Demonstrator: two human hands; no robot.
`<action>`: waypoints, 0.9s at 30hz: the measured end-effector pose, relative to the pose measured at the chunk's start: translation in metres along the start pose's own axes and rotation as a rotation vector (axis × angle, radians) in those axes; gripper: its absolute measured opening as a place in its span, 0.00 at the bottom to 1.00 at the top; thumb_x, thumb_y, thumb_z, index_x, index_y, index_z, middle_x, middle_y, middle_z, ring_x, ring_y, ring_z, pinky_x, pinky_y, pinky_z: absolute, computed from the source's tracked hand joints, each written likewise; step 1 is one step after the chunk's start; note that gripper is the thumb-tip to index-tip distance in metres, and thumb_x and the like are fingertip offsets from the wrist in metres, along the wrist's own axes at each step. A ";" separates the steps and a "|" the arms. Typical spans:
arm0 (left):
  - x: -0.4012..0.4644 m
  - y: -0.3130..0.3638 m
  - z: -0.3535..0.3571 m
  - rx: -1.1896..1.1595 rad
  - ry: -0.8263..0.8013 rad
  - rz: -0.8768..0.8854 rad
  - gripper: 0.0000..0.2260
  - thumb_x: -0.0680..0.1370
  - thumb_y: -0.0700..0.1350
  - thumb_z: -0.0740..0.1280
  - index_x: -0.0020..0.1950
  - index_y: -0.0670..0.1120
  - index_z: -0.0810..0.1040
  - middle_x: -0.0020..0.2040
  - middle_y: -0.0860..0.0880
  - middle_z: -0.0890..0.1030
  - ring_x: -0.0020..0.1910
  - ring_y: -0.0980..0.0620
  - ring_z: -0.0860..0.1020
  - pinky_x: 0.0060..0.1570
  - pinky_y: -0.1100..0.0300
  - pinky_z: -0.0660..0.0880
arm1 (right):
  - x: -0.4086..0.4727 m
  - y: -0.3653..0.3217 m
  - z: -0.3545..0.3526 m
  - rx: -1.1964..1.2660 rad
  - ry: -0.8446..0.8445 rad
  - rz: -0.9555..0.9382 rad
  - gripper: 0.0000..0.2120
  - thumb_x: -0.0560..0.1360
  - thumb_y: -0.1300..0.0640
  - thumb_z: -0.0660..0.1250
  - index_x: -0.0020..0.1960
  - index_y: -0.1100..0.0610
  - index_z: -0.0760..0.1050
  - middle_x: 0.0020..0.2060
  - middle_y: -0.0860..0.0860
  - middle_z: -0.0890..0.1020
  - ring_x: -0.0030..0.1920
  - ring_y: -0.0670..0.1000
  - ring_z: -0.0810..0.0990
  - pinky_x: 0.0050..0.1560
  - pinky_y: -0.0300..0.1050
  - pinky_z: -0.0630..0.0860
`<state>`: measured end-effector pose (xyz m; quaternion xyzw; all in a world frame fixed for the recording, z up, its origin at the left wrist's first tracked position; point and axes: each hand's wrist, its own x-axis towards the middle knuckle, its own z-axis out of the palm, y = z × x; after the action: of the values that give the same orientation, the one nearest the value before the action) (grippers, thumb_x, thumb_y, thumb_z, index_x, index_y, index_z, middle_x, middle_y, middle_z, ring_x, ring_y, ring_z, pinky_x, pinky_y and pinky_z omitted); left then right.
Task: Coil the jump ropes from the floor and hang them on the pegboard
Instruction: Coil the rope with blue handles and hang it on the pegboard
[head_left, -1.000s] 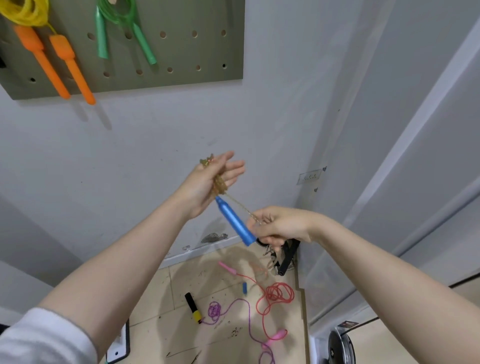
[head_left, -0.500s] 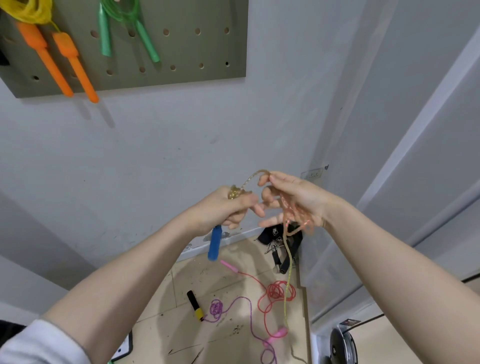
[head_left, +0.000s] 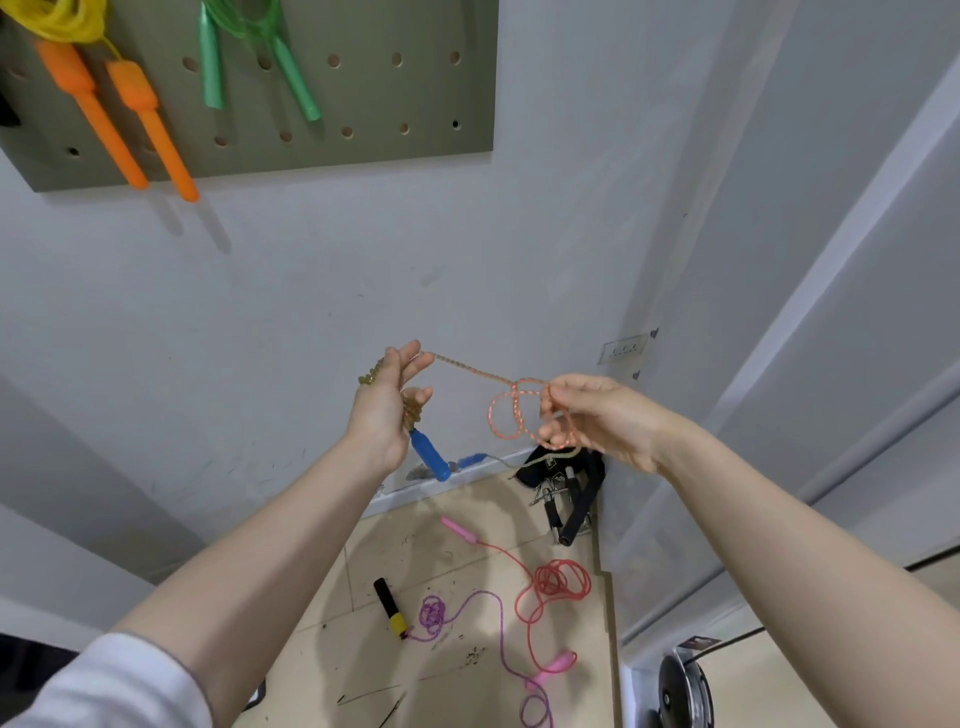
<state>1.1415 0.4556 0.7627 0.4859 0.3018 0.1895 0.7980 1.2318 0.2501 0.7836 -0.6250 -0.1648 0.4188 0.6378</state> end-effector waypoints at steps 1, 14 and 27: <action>0.000 -0.002 0.001 0.048 0.033 0.000 0.16 0.83 0.52 0.51 0.62 0.48 0.74 0.51 0.55 0.80 0.21 0.59 0.69 0.38 0.67 0.67 | 0.004 0.002 0.001 -0.111 0.119 -0.072 0.11 0.80 0.63 0.57 0.40 0.59 0.74 0.35 0.52 0.75 0.32 0.48 0.77 0.33 0.36 0.74; 0.007 -0.007 -0.029 0.027 0.349 -0.196 0.17 0.82 0.53 0.53 0.68 0.48 0.65 0.48 0.49 0.78 0.37 0.54 0.77 0.54 0.61 0.72 | -0.003 0.004 -0.036 0.088 0.811 0.073 0.13 0.77 0.62 0.53 0.35 0.52 0.66 0.21 0.48 0.70 0.16 0.43 0.63 0.20 0.32 0.58; -0.050 0.016 0.029 0.376 -0.524 -0.057 0.15 0.82 0.50 0.53 0.62 0.50 0.74 0.55 0.48 0.82 0.18 0.59 0.66 0.36 0.67 0.75 | 0.006 0.020 0.025 -0.365 -0.036 -0.069 0.06 0.77 0.64 0.62 0.49 0.56 0.75 0.32 0.51 0.75 0.35 0.48 0.76 0.44 0.40 0.70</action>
<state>1.1234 0.4140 0.8021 0.6484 0.1292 -0.0238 0.7498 1.2104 0.2684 0.7674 -0.7166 -0.2709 0.3711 0.5248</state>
